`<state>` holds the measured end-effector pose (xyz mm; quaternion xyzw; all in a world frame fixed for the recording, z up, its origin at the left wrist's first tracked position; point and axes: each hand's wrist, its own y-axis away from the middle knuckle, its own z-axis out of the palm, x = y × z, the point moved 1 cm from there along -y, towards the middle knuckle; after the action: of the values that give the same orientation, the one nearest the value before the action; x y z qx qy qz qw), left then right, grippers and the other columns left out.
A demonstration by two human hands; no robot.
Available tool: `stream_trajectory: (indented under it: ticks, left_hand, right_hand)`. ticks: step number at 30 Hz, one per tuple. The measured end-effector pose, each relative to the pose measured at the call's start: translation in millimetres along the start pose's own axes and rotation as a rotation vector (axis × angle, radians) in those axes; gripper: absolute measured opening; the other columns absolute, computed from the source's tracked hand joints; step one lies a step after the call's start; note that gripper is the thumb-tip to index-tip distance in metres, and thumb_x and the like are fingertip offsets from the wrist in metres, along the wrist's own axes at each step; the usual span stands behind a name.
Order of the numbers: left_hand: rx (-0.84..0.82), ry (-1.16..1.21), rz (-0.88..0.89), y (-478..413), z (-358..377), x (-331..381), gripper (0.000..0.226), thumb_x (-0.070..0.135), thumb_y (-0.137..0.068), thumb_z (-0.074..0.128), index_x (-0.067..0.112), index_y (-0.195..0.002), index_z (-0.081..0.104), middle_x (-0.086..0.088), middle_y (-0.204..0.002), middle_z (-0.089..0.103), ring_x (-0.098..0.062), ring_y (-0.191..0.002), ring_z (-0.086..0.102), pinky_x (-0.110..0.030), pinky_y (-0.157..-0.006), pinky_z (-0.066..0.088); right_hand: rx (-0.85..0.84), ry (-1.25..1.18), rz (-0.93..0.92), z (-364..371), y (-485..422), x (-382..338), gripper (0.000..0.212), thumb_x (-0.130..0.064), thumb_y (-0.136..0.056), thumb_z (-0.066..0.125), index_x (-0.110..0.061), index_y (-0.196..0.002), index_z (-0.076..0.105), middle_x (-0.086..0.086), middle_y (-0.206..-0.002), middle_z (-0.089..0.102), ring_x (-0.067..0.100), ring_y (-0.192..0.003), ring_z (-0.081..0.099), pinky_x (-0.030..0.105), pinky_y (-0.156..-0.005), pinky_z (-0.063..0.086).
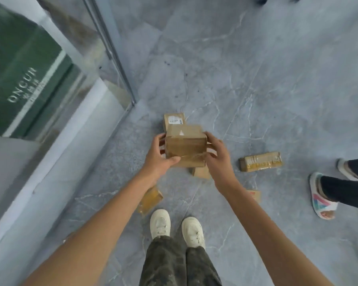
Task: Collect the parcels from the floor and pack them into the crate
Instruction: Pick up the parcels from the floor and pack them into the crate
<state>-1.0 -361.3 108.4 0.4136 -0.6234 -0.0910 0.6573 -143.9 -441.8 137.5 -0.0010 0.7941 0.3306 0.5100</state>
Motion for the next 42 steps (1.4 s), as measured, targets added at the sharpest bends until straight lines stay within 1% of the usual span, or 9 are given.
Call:
stream_trajectory:
  ticks: [5, 10, 16, 18, 20, 23, 34, 38, 42]
  left_hand:
    - [0.129, -0.012, 0.294, 79.8, -49.7, 172.4, 0.064, 0.025, -0.075, 0.076, 0.022, -0.132, 0.046, 0.003, -0.118, 0.057, -0.010, -0.103, 0.057, -0.026, -0.088, 0.049]
    - [0.117, 0.051, 0.396, 198.3, -90.1, 302.0, 0.040, 0.057, -0.088, 0.045, 0.028, -0.110, 0.061, 0.005, -0.112, 0.066, -0.010, -0.106, 0.059, -0.033, -0.098, 0.043]
    - [0.045, 0.067, 0.628, 342.8, -116.0, 382.3, 0.041, 0.052, -0.087, 0.032, 0.017, -0.090, 0.054, 0.008, -0.084, 0.058, 0.002, -0.076, 0.051, -0.009, -0.069, 0.040]
    - [-0.044, 0.068, 0.660, 380.1, -120.3, 384.4, 0.047, 0.063, -0.080, 0.043, 0.027, -0.109, 0.053, 0.029, -0.102, 0.061, 0.015, -0.096, 0.054, -0.003, -0.077, 0.043]
    - [-0.140, 0.091, 0.605, 405.7, -120.7, 378.6, 0.080, 0.065, -0.068, 0.063, 0.040, -0.136, 0.029, 0.021, -0.134, 0.046, 0.000, -0.121, 0.050, -0.026, -0.095, 0.048]
    - [-0.152, 0.094, 0.604, 441.9, -116.8, 368.3, 0.092, 0.052, -0.067, 0.069, 0.056, -0.137, 0.010, 0.016, -0.136, 0.041, -0.001, -0.116, 0.054, -0.032, -0.094, 0.051]
    - [0.201, 0.275, 0.608, 580.8, -57.5, 294.5, 0.045, 0.060, -0.087, 0.046, 0.045, -0.130, 0.046, 0.009, -0.126, 0.059, -0.010, -0.116, 0.058, -0.035, -0.097, 0.048]
    - [0.602, 0.148, 0.585, 641.2, -21.3, 270.0, 0.034, 0.055, -0.087, 0.044, 0.039, -0.114, 0.056, 0.013, -0.107, 0.065, -0.005, -0.103, 0.061, -0.019, -0.085, 0.049]
    - [0.564, 0.093, 0.529, 705.4, 3.0, 239.4, 0.047, 0.060, -0.086, 0.040, 0.038, -0.126, 0.052, 0.020, -0.118, 0.061, 0.003, -0.110, 0.056, -0.022, -0.095, 0.044]
  right_hand:
    - [-0.102, 0.038, -0.332, -48.2, 51.7, -177.3, 0.066, 0.006, -0.087, 0.054, -0.026, -0.142, 0.037, -0.011, -0.141, 0.044, 0.005, -0.129, 0.041, 0.040, -0.113, 0.031]
    - [-0.220, 0.236, -0.627, -83.9, 129.9, -315.8, 0.082, -0.006, -0.085, 0.063, -0.036, -0.148, 0.019, -0.014, -0.146, 0.035, 0.007, -0.131, 0.038, 0.047, -0.108, 0.038]
    - [-0.166, -0.016, -0.650, -105.4, 221.5, -409.1, 0.056, -0.041, -0.087, 0.062, -0.033, -0.138, 0.040, -0.003, -0.129, 0.053, 0.017, -0.120, 0.052, 0.040, -0.098, 0.047]
    - [-0.221, -0.201, -0.567, -103.7, 248.4, -427.1, 0.047, -0.050, -0.086, 0.054, -0.034, -0.129, 0.045, 0.000, -0.122, 0.059, 0.017, -0.112, 0.059, 0.036, -0.088, 0.054]
    - [-0.257, -0.287, -0.481, -98.0, 274.7, -440.0, 0.041, -0.059, -0.086, 0.049, -0.039, -0.122, 0.048, -0.001, -0.118, 0.062, 0.013, -0.104, 0.063, 0.032, -0.081, 0.055]
    - [-0.311, -0.267, -0.415, -94.9, 312.2, -447.2, 0.044, -0.067, -0.083, 0.043, -0.041, -0.118, 0.048, -0.003, -0.117, 0.062, 0.010, -0.100, 0.064, 0.026, -0.073, 0.053]
    - [-0.786, -0.112, -0.598, -148.2, 430.0, -392.1, 0.082, -0.046, -0.083, 0.060, -0.059, -0.142, 0.004, -0.031, -0.132, 0.048, 0.005, -0.122, 0.052, 0.049, -0.106, 0.042]
    - [-0.758, -0.076, -0.727, -166.3, 479.8, -360.6, 0.087, -0.053, -0.079, 0.065, -0.060, -0.141, 0.004, -0.019, -0.150, 0.029, 0.013, -0.127, 0.048, 0.047, -0.103, 0.045]
    - [-0.771, -0.202, -0.688, -179.2, 518.0, -336.6, 0.071, -0.048, -0.080, 0.060, -0.042, -0.145, 0.030, -0.013, -0.141, 0.047, 0.013, -0.123, 0.053, 0.047, -0.101, 0.047]
